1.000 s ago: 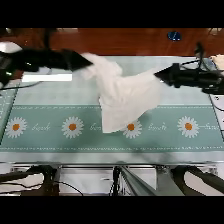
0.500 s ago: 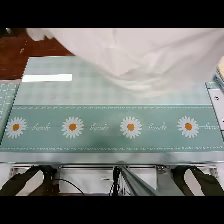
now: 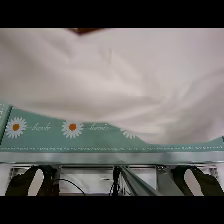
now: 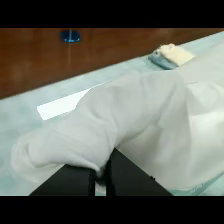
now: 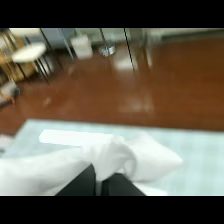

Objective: Fold the shirts.

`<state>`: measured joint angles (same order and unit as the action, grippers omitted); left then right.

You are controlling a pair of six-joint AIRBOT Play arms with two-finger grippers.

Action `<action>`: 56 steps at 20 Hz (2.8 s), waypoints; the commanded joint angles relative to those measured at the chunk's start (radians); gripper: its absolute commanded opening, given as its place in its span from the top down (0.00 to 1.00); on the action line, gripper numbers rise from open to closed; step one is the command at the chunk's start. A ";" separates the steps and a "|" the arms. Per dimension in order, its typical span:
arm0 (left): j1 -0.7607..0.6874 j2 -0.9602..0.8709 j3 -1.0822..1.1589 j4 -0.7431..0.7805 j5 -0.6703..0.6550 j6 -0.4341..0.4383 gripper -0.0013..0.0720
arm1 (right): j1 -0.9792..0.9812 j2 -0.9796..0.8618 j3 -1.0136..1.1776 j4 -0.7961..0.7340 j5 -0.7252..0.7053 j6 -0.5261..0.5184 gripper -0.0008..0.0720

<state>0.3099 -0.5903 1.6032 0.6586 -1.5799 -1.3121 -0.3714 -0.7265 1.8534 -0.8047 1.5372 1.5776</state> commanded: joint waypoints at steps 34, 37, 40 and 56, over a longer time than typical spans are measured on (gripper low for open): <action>-0.311 -0.307 -1.094 0.159 0.613 0.212 0.93 | 0.443 -0.689 -0.566 -0.119 -0.817 -0.301 0.90; -0.317 -0.324 -1.094 0.158 0.650 0.213 0.93 | 0.400 -0.637 -0.544 -0.125 -0.737 -0.301 0.28; -0.281 -0.323 -1.094 0.159 0.637 0.235 0.93 | 0.284 -0.529 -0.492 -0.273 -0.471 -0.288 0.24; -0.258 -0.324 -1.094 0.164 0.637 0.341 0.93 | -0.078 -0.116 -1.493 0.101 -0.299 -0.311 0.15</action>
<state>0.0505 -0.9134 0.5095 0.8215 -0.9424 -0.9802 -0.4576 -0.8608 0.4675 -0.7776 1.2800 1.2659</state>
